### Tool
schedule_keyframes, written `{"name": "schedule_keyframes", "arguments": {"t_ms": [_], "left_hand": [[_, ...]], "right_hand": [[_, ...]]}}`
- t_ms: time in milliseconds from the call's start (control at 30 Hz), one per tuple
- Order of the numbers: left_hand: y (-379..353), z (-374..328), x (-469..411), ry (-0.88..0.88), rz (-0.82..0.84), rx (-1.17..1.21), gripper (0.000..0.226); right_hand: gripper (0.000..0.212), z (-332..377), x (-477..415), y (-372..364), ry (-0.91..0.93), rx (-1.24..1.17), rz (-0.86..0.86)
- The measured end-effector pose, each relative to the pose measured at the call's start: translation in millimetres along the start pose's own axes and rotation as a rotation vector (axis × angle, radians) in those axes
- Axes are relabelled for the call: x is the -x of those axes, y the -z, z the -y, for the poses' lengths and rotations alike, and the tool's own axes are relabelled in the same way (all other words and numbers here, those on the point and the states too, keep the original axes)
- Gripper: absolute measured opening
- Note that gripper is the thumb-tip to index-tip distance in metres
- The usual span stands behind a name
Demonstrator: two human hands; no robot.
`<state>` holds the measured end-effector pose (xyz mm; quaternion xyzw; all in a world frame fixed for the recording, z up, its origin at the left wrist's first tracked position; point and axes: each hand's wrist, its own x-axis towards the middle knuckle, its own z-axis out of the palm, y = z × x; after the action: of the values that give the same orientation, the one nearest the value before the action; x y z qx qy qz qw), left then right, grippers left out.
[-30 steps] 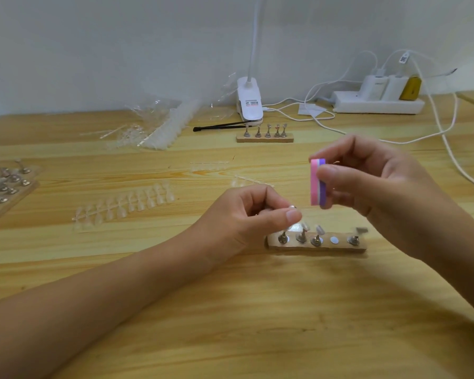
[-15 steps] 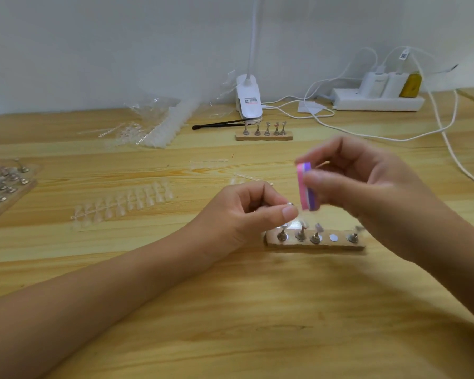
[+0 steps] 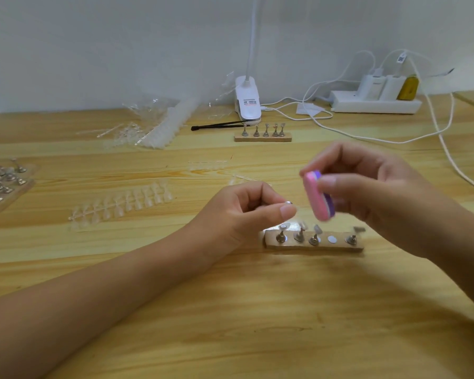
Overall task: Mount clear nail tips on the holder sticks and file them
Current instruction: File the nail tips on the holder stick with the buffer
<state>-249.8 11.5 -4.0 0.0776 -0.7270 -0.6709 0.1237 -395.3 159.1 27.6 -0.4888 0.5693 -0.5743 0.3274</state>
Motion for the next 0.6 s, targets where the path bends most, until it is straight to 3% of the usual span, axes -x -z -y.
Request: {"name": "schedule_keyframes", "arguments": {"t_ms": [100,267,433,600], "left_hand": [[0.8,0.2,-0.7,0.0,-0.012,-0.003,0.007],[-3.3,0.6,1.1,0.013,0.041,0.017,0.009],[-0.9,-1.1,0.1,-0.011,-0.009,-0.009,0.007],[-4.1,2.3,1.4,0.005,0.061,-0.036,0.012]], "right_hand": [[0.016,-0.9,2.6,-4.1,0.0,0.057,0.105],[0.017,-4.5,-3.2,-3.6,0.035,-0.032,-0.126],[0.016,0.6,3.2,-2.0,-0.017,0.115,0.098],[0.019,-3.0,-1.8,-8.5,0.057,-0.019,-0.157]]}}
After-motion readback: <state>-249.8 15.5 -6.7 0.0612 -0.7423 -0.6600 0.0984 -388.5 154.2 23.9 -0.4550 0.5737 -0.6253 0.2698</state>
